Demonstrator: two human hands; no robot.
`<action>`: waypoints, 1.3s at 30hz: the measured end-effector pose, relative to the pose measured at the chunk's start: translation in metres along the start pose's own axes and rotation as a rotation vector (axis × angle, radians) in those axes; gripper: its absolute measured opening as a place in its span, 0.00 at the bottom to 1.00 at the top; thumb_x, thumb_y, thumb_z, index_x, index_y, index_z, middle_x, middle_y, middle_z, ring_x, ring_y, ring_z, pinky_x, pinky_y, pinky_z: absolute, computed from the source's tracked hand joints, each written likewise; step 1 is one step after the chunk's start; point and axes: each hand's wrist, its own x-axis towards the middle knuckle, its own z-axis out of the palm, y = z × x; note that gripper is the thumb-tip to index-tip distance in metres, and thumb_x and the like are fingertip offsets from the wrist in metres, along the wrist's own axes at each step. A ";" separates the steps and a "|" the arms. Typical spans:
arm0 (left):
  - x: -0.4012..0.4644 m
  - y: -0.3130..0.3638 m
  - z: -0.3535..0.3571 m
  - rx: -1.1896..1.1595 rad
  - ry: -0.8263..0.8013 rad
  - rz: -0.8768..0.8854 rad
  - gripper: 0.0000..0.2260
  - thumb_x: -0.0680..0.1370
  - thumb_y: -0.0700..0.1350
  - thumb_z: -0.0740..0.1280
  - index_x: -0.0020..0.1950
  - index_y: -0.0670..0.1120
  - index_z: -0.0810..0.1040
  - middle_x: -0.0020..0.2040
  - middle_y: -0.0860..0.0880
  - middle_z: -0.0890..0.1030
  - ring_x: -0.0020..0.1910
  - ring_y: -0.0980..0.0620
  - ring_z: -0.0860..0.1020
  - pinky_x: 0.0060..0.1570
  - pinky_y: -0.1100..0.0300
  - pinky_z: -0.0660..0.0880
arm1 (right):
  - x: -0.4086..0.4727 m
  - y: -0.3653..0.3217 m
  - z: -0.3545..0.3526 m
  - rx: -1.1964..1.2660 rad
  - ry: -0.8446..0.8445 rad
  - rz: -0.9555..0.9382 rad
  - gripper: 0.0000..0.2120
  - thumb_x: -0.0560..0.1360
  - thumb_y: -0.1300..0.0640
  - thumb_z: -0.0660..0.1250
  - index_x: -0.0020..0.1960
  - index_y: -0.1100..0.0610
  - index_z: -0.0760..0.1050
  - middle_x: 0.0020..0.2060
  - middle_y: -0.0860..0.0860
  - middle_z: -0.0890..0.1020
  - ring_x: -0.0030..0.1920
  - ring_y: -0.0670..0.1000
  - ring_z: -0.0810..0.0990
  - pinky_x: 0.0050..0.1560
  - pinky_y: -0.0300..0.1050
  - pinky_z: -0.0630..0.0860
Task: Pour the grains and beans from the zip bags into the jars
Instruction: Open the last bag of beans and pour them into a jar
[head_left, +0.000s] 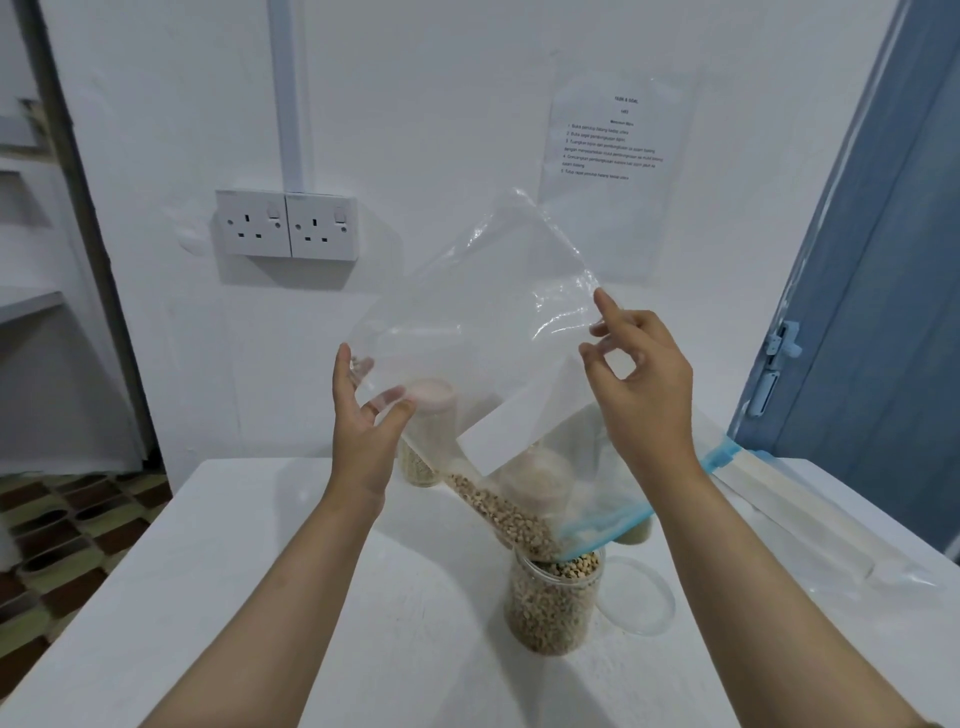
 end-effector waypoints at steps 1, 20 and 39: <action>0.000 0.000 0.000 -0.002 0.000 0.000 0.37 0.79 0.35 0.68 0.79 0.58 0.53 0.73 0.53 0.66 0.60 0.53 0.77 0.69 0.44 0.71 | 0.000 0.000 0.000 0.007 0.000 -0.001 0.24 0.76 0.68 0.68 0.70 0.56 0.74 0.47 0.47 0.77 0.48 0.36 0.77 0.51 0.25 0.70; 0.004 0.000 0.001 0.002 -0.008 0.015 0.36 0.79 0.37 0.68 0.79 0.59 0.54 0.73 0.56 0.65 0.61 0.54 0.77 0.69 0.45 0.70 | -0.006 -0.001 -0.002 0.060 0.019 -0.006 0.24 0.77 0.68 0.68 0.71 0.55 0.73 0.49 0.47 0.77 0.48 0.42 0.78 0.52 0.31 0.73; 0.003 0.006 0.010 0.071 0.036 0.026 0.35 0.79 0.36 0.67 0.78 0.62 0.55 0.73 0.58 0.66 0.55 0.60 0.78 0.69 0.51 0.70 | -0.002 0.000 -0.012 0.070 0.002 0.046 0.23 0.78 0.66 0.68 0.71 0.54 0.73 0.48 0.47 0.77 0.48 0.39 0.78 0.53 0.27 0.71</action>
